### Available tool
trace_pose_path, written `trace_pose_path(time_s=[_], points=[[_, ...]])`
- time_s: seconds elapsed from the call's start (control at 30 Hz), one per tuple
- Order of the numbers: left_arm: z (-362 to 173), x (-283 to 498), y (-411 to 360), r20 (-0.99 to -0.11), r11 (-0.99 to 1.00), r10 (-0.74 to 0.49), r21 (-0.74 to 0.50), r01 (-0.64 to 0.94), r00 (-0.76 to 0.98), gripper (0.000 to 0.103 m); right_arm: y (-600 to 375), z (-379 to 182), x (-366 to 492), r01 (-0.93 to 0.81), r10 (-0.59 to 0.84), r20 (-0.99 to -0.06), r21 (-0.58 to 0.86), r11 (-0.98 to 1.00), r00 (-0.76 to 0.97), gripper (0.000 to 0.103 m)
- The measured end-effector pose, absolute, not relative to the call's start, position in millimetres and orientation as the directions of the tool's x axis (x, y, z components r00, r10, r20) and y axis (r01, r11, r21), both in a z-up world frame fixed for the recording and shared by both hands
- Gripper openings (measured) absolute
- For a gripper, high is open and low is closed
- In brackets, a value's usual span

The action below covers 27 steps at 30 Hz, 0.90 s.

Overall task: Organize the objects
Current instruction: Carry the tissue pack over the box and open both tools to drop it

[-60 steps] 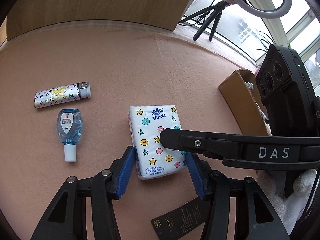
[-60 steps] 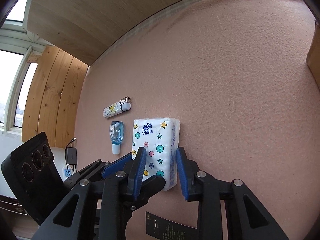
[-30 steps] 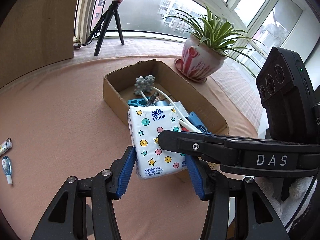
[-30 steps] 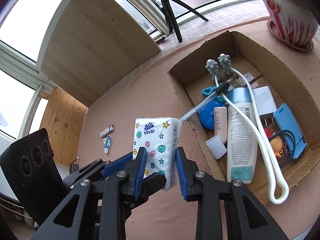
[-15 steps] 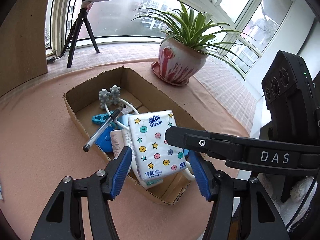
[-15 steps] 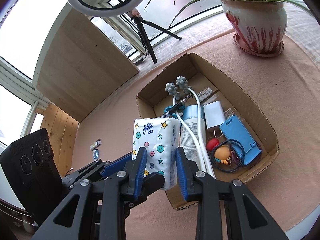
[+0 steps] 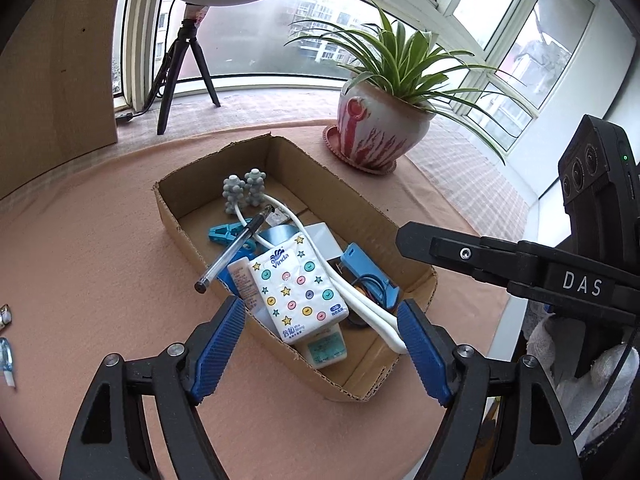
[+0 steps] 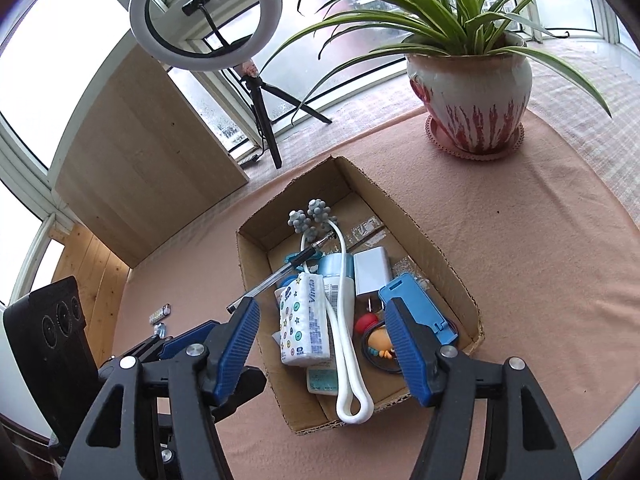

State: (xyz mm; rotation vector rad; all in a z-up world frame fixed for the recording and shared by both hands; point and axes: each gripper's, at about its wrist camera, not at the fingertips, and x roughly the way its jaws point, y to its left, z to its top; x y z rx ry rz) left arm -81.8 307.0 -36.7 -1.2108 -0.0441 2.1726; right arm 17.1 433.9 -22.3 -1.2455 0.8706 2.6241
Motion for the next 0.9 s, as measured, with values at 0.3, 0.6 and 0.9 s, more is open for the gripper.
trace_pose_path(time_s=[0.3, 0.6, 0.9], points=[[-30, -73, 277, -0.753, -0.816, 0.524, -0.309, -0.488, -0.399, 0.081, 420, -22, 20, -0.318, -0.150, -0.737, 0.454, -0.832, -0.659, 0.062], [-29, -68, 232, -0.761, -0.845, 0.493, -0.305, -0.439, -0.422, 0.081, 390, -24, 15, -0.286, -0.180, -0.742, 0.454, -0.844, -0.646, 0.062], [-37, -73, 143, -0.789, -0.903, 0.413, -0.289, -0.318, -0.455, 0.081, 345, -30, 5, -0.222, -0.228, -0.755, 0.443, -0.869, -0.614, 0.062]])
